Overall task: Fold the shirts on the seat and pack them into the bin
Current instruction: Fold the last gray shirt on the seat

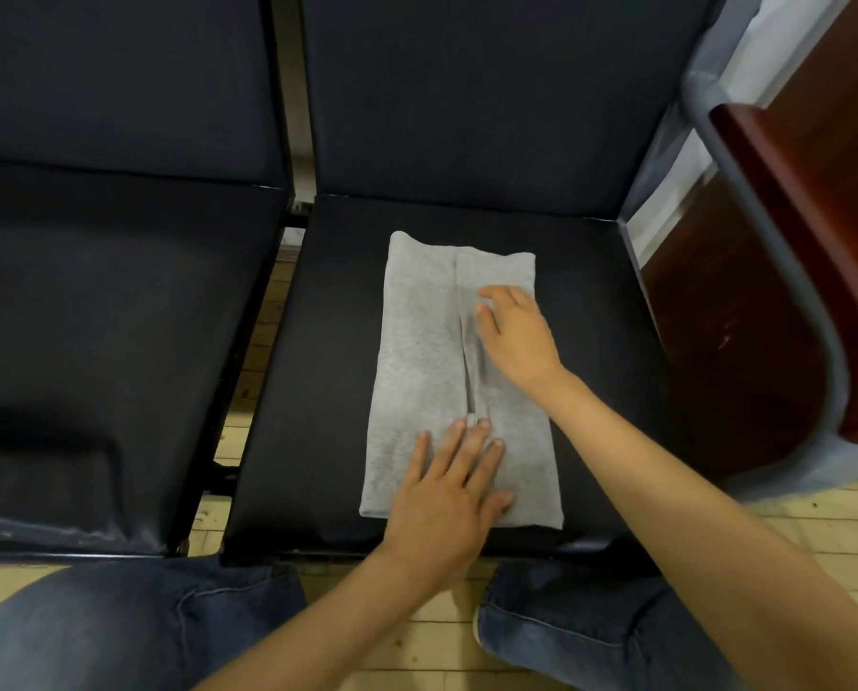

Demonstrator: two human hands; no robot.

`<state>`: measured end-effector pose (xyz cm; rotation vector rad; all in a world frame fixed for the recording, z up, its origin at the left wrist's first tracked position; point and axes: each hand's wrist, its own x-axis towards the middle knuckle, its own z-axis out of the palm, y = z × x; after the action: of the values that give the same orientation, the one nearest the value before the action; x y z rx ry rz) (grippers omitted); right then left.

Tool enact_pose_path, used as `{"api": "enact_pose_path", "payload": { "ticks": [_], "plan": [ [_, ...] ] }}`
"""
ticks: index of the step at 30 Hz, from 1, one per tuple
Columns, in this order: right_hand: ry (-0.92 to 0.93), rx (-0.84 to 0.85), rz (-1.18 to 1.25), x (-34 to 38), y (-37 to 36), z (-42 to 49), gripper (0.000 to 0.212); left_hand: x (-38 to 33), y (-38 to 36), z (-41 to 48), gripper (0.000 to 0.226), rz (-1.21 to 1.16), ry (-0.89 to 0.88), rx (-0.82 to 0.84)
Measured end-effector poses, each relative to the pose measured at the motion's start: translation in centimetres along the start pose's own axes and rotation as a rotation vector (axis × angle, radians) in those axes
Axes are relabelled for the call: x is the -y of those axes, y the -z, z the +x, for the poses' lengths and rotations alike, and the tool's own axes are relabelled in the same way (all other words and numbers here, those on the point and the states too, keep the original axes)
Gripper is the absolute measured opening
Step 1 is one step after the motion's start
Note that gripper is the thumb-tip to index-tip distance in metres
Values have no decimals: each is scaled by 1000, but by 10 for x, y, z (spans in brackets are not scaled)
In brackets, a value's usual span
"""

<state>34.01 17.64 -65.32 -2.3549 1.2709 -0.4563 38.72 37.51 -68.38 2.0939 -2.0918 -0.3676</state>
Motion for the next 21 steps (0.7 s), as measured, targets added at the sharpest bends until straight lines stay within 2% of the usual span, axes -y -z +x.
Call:
{"api": "enact_pose_path", "payload": {
  "ticks": [3,5,8,12,13,15,18,19,21],
  "plan": [
    [124,99,-95,-15,10,-64,57,3,-7,-6,67,26,1,39],
    [120,260,-202,-21,14,-99,71,3,-5,-9,70,16,6,48],
    [81,447,-321,-27,14,-128,57,0,-2,-12,88,4,-32,36],
    [45,499,-295,-20,24,-130,54,0,12,-28,100,21,-47,196],
    [61,483,-300,-19,27,-132,55,2,19,-33,96,25,-56,232],
    [155,346,-262,-15,33,-143,54,12,34,-42,76,67,-66,226],
    [429,131,-253,-14,47,-169,49,32,48,-56,53,92,-91,70],
    [481,133,-280,-17,50,-176,48,39,49,-60,48,87,-103,32],
    [499,258,-357,-24,54,-187,50,48,47,-67,39,100,-128,-22]
  ]
}}
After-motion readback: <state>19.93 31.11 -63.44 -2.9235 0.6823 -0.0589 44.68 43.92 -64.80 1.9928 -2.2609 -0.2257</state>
